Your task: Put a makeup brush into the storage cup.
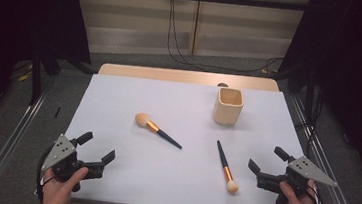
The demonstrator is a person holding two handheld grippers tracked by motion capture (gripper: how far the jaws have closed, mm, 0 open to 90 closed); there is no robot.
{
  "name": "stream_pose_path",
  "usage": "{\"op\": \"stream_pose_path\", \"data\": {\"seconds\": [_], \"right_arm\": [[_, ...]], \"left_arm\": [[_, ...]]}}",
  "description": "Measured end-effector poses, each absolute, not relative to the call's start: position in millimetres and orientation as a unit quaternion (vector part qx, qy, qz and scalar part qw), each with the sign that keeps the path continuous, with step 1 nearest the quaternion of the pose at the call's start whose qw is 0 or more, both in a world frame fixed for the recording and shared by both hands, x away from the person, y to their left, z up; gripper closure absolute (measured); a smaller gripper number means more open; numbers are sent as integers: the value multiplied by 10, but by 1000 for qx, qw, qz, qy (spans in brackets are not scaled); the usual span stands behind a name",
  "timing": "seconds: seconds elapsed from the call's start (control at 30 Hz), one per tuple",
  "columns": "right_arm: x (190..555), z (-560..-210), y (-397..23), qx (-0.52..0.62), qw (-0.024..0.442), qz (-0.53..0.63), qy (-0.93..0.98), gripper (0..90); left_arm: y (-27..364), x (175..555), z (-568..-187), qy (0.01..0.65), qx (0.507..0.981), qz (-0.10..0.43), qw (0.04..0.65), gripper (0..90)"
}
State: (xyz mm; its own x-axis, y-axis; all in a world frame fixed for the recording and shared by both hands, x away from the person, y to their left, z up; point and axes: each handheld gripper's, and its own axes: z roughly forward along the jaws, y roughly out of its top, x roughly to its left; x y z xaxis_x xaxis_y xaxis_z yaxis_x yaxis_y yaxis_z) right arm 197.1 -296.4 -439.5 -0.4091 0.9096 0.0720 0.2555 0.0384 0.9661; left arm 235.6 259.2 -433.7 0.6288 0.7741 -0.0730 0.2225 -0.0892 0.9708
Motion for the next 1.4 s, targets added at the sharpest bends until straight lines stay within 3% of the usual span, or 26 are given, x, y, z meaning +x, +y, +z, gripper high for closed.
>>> {"op": "stream_pose_path", "data": {"seconds": [1.4], "right_arm": [[2018, -4447, -2922, 445, 294, 528, 661, 1]], "left_arm": [[2390, 2566, -4130, 318, 737, 219, 555, 23]]}}
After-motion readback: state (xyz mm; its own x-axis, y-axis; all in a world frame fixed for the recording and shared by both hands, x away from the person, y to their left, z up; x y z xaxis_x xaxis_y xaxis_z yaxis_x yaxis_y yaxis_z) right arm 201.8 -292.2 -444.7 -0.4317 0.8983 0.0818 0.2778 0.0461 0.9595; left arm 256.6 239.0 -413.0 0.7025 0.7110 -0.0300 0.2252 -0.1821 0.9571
